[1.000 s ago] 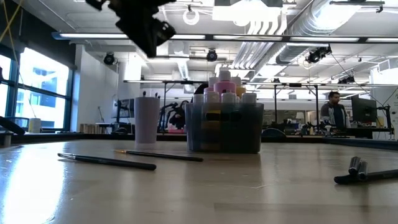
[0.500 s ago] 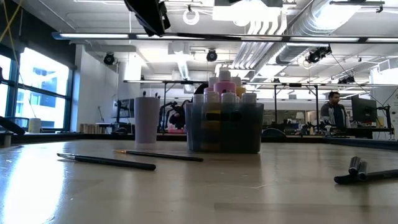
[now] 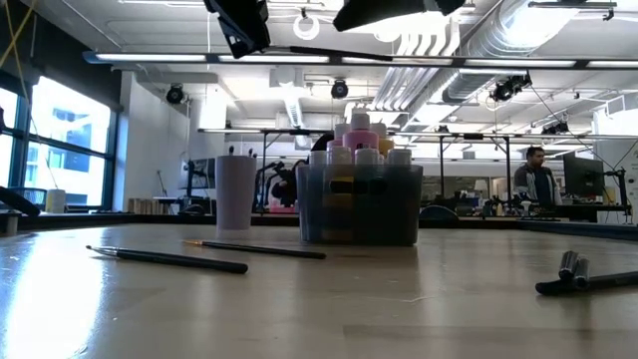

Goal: Pick & Place Paint Supplies
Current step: Put the silver paint brush into the violet cup

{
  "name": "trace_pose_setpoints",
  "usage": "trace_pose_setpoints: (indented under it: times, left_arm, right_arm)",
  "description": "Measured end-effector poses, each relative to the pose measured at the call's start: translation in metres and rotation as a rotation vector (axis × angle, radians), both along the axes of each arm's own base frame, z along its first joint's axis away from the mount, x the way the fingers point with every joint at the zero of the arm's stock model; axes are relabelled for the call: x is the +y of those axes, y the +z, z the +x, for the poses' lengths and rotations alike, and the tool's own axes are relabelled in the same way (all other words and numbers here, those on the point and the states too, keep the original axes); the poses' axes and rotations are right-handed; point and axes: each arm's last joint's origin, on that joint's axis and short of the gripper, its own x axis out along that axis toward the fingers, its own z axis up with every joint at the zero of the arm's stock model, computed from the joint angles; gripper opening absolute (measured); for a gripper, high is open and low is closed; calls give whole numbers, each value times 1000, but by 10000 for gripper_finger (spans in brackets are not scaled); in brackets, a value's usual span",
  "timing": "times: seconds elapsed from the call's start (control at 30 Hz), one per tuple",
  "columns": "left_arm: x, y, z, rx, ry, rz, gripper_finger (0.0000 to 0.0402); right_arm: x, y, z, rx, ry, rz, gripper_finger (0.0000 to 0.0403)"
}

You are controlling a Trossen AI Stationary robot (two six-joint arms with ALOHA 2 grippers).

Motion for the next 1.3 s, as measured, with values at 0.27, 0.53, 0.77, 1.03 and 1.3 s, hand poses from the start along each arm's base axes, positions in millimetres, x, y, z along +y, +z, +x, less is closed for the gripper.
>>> trace_pose_setpoints:
  times: [0.27, 0.53, 0.77, 1.03, 1.3]
  left_arm:
    - [-1, 1, 1, -8, -15, -33, 0]
    - [-2, 1, 1, -13, -10, -59, 0]
    - [-2, 1, 1, -13, -12, -62, 0]
    - [-1, 2, 2, -19, -5, -52, 0]
    - [-1, 3, 5, -73, -70, 0, 6]
  right_arm:
    - [-19, 0, 9, -17, -53, 49, 142]
    - [-39, -1, 18, -3, -81, 72, 127]
    - [-44, -2, 19, 9, -86, 74, 71]
    - [-33, -2, 16, 20, -41, 82, 12]
    - [-33, -3, 15, 28, -50, 72, 8]
